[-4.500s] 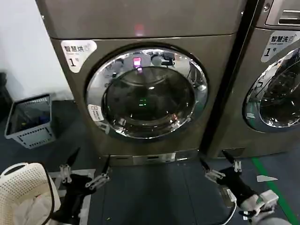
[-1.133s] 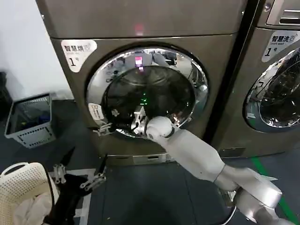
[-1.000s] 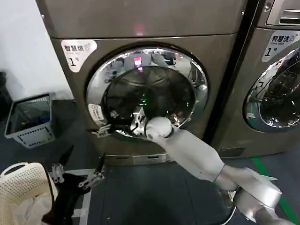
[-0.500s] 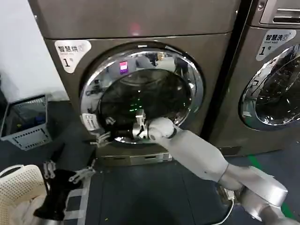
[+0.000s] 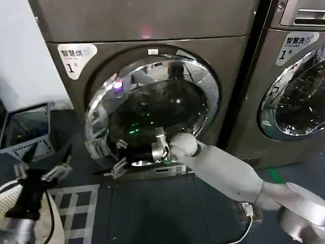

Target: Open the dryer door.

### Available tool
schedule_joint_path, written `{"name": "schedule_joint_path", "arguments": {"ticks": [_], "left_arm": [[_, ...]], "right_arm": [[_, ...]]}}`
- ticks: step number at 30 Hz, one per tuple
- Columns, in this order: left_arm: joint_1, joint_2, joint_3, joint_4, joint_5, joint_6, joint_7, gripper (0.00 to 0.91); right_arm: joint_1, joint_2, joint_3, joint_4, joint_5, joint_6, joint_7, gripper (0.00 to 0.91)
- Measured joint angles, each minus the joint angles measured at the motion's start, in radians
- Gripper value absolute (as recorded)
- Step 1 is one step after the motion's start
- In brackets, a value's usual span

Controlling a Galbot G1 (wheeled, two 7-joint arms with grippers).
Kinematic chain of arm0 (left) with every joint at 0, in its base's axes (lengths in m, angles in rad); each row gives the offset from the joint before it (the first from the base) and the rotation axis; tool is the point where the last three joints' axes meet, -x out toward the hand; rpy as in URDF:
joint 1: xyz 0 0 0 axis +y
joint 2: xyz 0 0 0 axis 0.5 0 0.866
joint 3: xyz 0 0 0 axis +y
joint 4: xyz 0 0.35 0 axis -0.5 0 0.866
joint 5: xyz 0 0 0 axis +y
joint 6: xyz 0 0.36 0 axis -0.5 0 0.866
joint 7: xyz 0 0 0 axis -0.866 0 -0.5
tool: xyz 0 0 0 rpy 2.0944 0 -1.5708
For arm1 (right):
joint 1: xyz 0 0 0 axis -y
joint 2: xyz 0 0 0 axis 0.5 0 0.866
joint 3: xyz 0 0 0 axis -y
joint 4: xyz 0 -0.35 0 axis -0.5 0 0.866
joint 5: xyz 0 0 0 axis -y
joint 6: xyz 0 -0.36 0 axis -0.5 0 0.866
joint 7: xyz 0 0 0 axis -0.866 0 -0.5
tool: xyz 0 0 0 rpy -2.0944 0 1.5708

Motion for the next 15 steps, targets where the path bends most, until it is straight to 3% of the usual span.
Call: {"name": "schedule_joint_path", "arguments": {"ticks": [6, 12, 15], "left_arm": [[-0.052, 0.073, -0.038, 0.093, -0.037, -0.003, 0.016, 0.907], [-0.098, 0.159, -0.031, 0.194, -0.062, -0.026, 0.066, 0.907], [-0.119, 0.211, -0.016, 0.245, -0.089, -0.042, 0.121, 0.907]], "right_arm": [[-0.003, -0.061, -0.007, 0.071, 0.024, 0.007, -0.021, 0.907], [0.008, -0.131, -0.037, 0.109, 0.095, 0.104, -0.128, 0.907], [0.003, -0.168, -0.042, 0.125, 0.105, 0.116, -0.202, 0.907]]}}
